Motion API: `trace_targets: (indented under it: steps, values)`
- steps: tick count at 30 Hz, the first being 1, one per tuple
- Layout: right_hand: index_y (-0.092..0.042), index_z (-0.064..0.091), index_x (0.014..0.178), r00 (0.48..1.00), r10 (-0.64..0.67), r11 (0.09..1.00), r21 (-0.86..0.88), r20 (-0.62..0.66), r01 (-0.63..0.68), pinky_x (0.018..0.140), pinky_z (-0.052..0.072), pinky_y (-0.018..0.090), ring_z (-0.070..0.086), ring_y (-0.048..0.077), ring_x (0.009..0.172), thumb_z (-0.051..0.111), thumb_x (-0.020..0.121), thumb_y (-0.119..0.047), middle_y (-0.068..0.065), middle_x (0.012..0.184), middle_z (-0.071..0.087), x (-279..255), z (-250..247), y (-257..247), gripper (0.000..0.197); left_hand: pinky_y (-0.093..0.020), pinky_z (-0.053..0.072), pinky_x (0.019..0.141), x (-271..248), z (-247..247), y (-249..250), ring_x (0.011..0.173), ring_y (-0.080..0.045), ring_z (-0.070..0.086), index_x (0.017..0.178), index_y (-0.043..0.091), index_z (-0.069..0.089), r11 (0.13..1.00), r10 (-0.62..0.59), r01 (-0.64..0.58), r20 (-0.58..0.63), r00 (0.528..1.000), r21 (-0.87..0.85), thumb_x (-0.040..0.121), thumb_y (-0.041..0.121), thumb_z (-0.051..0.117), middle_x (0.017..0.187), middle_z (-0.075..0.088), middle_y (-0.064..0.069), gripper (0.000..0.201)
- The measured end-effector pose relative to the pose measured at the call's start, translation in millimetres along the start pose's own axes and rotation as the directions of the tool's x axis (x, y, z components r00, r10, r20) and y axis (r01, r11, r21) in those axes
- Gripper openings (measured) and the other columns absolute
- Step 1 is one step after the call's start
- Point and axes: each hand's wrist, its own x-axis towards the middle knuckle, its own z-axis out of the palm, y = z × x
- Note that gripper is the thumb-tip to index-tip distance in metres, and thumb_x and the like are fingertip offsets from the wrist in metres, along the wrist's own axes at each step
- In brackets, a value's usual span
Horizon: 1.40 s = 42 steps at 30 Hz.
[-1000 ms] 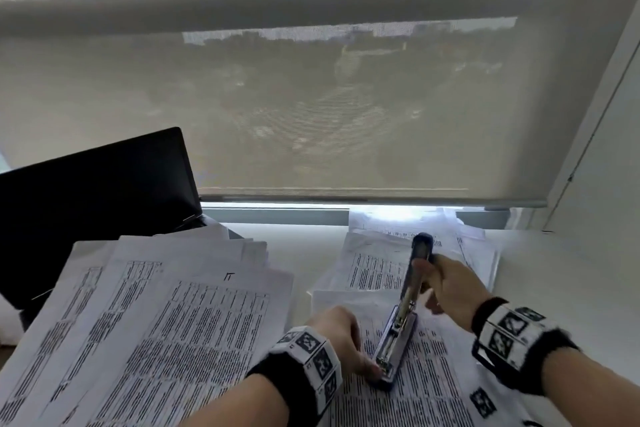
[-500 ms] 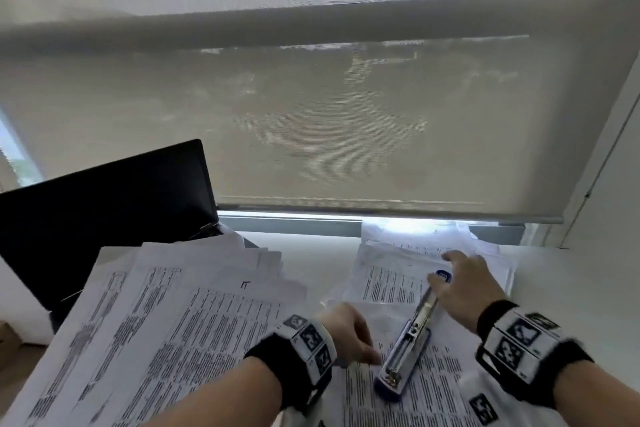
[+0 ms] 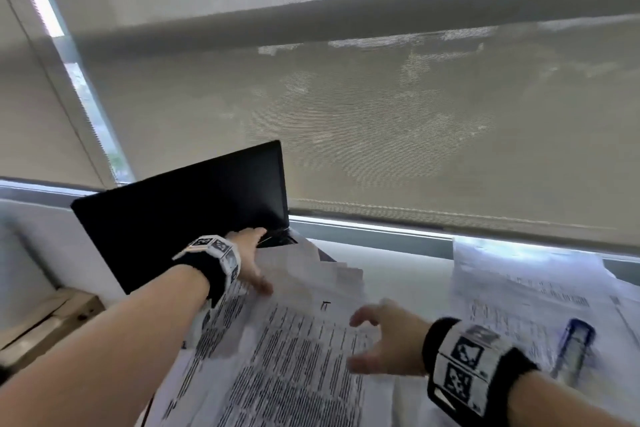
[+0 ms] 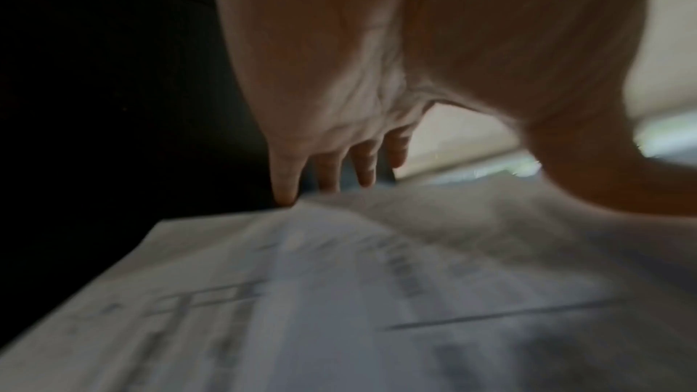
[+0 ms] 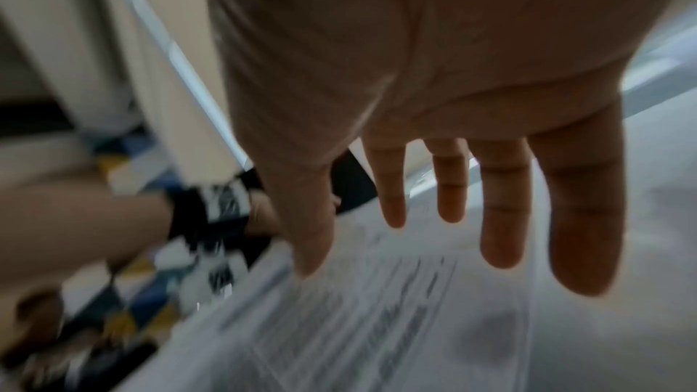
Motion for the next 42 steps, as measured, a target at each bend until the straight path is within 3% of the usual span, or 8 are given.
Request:
trace_targets:
  steps: [5,14,19,27,31,33,38,42]
  values:
    - [-0.030,0.058,0.107,1.000,-0.015,0.997,-0.081,0.015,0.016,0.093,0.041,0.019,0.048,0.016,0.104,0.080,0.065,-0.043,-0.005,0.110,0.036,34,20,-5,0.049,-0.030,0.049,0.099,38,12,-24,0.111,-0.013,0.060,0.136,0.029,0.044,0.998,0.044,-0.050,0.150,0.988,0.038,0.016,0.076,0.082,0.131,0.059,0.007,0.133]
    - [-0.041,0.042,0.095,0.996,0.085,0.984,-0.156,0.000,-0.084,0.093,0.045,0.032,0.051,0.015,0.101,0.066,0.040,-0.067,-0.014,0.104,0.038,37,26,-9,0.065,-0.036,0.046,0.099,22,7,-28,0.115,-0.020,0.052,0.123,0.027,0.052,0.993,0.075,-0.093,0.223,0.972,0.069,0.048,0.070,0.084,0.124,0.048,0.002,0.092]
    - [-0.046,0.024,0.131,0.995,0.062,0.961,-0.264,-0.084,-0.082,0.107,0.032,0.038,0.029,0.015,0.123,0.066,0.054,-0.070,-0.010,0.130,0.026,35,31,-30,0.091,-0.037,0.054,0.089,20,11,-31,0.095,-0.014,0.062,0.106,0.027,0.053,0.992,0.126,-0.122,0.142,0.982,-0.036,0.024,0.072,0.084,0.103,0.064,0.006,0.098]
    - [-0.027,-0.021,0.145,0.914,0.019,0.994,-0.088,-0.404,-0.059,0.114,0.027,0.036,0.017,0.020,0.139,0.084,0.051,-0.054,-0.010,0.148,-0.006,54,41,-41,0.144,-0.031,0.033,0.070,-58,28,-3,0.086,-0.024,0.068,0.088,0.028,0.037,0.878,0.439,-0.326,-0.320,0.839,0.351,0.072,0.030,0.073,0.089,0.071,-0.002,0.039]
    - [-0.032,0.030,0.138,0.868,-0.028,0.996,0.057,-0.497,0.065,0.101,0.041,0.031,0.044,0.013,0.117,0.083,0.056,-0.032,-0.013,0.125,0.040,71,36,-30,0.098,-0.021,0.031,0.050,-83,58,0,0.039,-0.013,0.052,0.061,0.026,0.046,0.816,0.537,-0.357,-0.369,0.758,0.454,0.045,0.029,0.077,0.045,0.051,0.008,0.035]
    - [-0.034,0.056,0.095,0.920,-0.069,0.994,0.052,-0.386,0.096,0.087,0.050,0.031,0.056,0.012,0.087,0.080,0.066,-0.022,-0.014,0.086,0.055,74,38,-27,0.039,-0.021,0.028,0.050,-88,76,4,0.039,-0.013,0.046,0.058,0.026,0.049,0.787,0.588,-0.374,-0.414,0.695,0.490,0.051,0.020,0.065,0.045,0.047,0.009,0.019]
    - [-0.019,0.052,0.056,0.954,0.129,0.926,0.376,-0.271,-0.018,0.064,0.048,0.033,0.047,0.022,0.057,0.074,0.049,-0.018,0.005,0.059,0.047,77,47,-24,0.023,-0.027,0.032,0.054,-106,48,17,0.054,-0.016,0.060,0.072,0.022,0.057,0.831,0.554,-0.456,-0.395,0.733,0.319,0.060,0.030,0.072,0.060,0.061,0.004,0.021]
    - [-0.001,0.035,0.052,0.934,0.168,0.771,0.633,-0.315,0.074,0.055,0.032,0.038,0.022,0.026,0.059,0.052,0.042,-0.002,0.015,0.072,0.023,81,51,-29,0.020,-0.028,0.051,0.062,-87,-5,-5,0.060,-0.006,0.060,0.083,0.016,0.067,0.782,0.241,-0.437,-0.431,0.870,-0.445,0.085,0.036,0.068,0.064,0.065,0.005,0.020]
